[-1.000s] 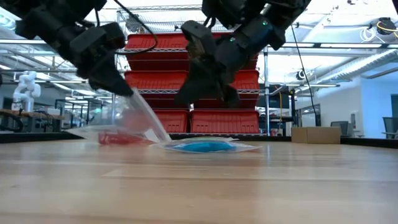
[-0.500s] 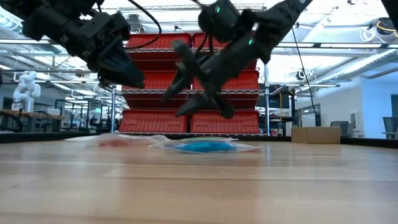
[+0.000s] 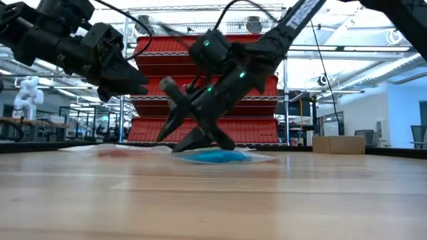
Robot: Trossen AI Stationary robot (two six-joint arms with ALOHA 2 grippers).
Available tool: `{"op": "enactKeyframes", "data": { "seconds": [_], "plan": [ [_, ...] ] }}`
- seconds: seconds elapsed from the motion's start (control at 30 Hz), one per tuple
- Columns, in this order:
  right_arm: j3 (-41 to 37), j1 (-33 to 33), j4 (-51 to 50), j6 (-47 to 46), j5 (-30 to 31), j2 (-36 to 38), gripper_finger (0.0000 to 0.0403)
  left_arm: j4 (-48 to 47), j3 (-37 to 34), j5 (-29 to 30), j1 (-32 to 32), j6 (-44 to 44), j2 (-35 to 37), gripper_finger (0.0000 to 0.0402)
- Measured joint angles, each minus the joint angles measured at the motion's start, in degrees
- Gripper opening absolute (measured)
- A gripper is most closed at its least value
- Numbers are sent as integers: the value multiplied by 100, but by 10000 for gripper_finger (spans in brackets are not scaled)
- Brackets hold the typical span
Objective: Sort rubber bands
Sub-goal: Close the left transparent bag
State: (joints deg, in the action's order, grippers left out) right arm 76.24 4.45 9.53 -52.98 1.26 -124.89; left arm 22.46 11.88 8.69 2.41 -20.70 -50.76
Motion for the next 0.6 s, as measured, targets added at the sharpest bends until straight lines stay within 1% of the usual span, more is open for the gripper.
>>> {"op": "enactKeyframes", "data": {
  "seconds": [0.13,0.27,0.4,0.57,0.6],
  "plan": [
    [179,11,39,-98,20,-276,151,-2,-41,-5,59,0,108,189],
    [320,15,14,-35,88,-342,115,35,-41,-9,134,10,204,189],
    [496,35,-90,453,121,-386,83,56,-41,-7,206,68,275,189],
    [581,41,-113,1086,203,-382,15,72,-41,-4,277,159,348,189],
    [577,41,-188,1220,204,-357,8,70,-41,-3,288,159,357,189]
  ]
}}
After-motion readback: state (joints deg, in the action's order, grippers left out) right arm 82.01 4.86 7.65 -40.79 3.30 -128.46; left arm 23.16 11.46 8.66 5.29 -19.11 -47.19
